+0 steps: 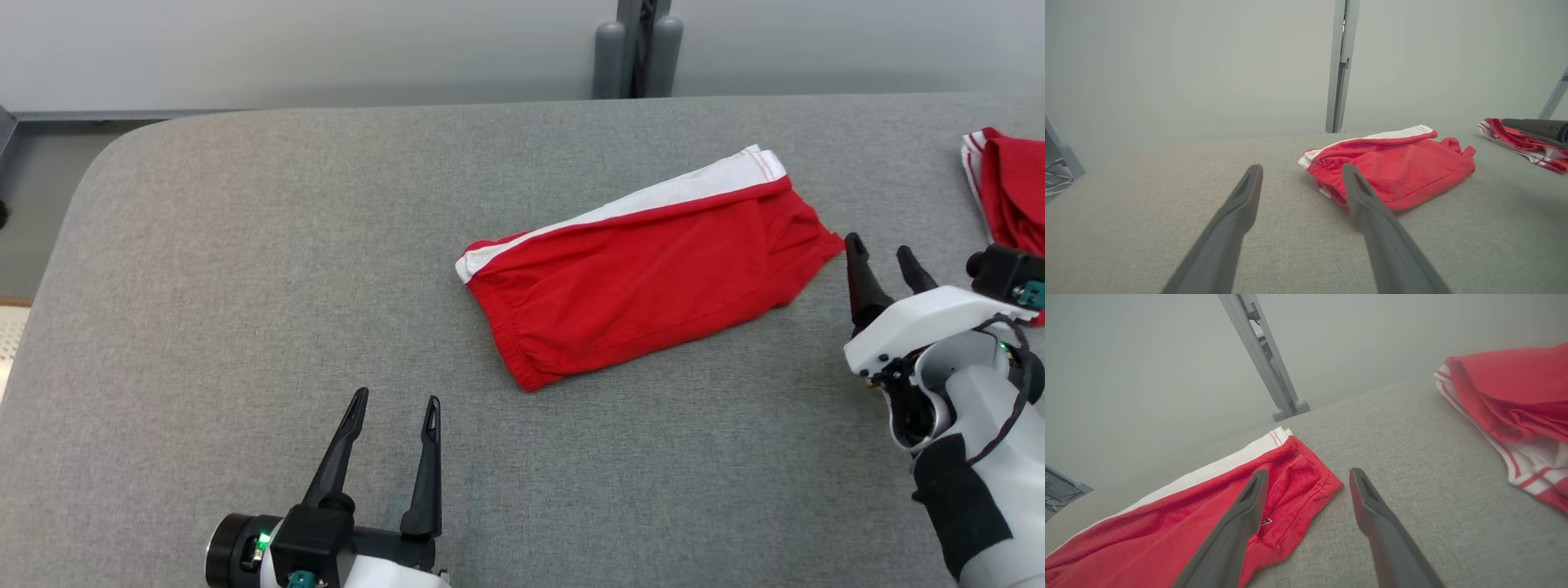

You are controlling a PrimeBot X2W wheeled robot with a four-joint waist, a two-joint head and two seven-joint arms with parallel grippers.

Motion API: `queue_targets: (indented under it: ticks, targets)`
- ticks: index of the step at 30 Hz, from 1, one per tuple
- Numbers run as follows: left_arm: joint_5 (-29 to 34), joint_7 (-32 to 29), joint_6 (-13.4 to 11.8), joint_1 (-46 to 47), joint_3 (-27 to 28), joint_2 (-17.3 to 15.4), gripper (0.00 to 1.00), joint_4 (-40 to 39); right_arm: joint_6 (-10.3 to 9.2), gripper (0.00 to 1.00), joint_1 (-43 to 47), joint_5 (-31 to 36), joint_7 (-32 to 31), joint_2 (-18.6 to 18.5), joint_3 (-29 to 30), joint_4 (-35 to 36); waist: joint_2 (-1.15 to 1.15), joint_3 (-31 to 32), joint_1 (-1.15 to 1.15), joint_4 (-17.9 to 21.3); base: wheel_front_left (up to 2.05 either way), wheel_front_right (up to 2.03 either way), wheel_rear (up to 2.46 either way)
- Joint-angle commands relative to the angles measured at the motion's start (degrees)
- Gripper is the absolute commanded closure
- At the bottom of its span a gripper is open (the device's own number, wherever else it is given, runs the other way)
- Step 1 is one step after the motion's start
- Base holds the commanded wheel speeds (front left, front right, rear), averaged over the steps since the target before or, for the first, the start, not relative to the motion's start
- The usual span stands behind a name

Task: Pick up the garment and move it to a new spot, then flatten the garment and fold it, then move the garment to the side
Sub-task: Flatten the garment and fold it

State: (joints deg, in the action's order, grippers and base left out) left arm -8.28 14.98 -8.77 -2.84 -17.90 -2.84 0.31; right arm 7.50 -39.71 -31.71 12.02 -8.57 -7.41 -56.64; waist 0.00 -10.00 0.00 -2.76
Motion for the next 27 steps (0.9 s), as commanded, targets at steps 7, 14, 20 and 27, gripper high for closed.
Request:
queue_targets:
  ticks: [7, 14, 20, 27]
  targets:
    - [0.56, 0.2, -0.27, 3.75, -2.71, -0.18, 0.0, 0.94, -0.03, 0.0, -10.02, -0.9, -1.53, -1.98, 3.81, -11.86, 0.0, -5.13, 0.0, -4.32, 0.0, 0.0, 0.0]
    - [0.47, 0.21, -0.05, 5.69, -4.79, -0.16, 0.0, 1.99, -0.03, 0.0, -14.81, 0.87, -1.68, -3.1, 5.29, -16.42, 0.0, -7.77, 0.0, -5.95, 0.0, 0.0, 0.0]
    - [0.13, 0.21, -0.39, 6.79, -5.98, -0.17, 0.0, 2.32, -0.03, 0.0, -15.61, 4.35, -2.71, -3.99, 6.42, -17.31, 0.0, -9.0, 0.0, -6.8, 0.0, 0.0, 0.0]
    - [-0.05, 0.21, 0.0, 7.7, -6.55, -0.17, 0.0, 2.97, -0.03, 0.0, -13.32, 9.49, -6.66, -4.53, 11.1, -17.42, 0.0, -9.8, 0.0, -7.82, 0.0, 0.0, 0.0]
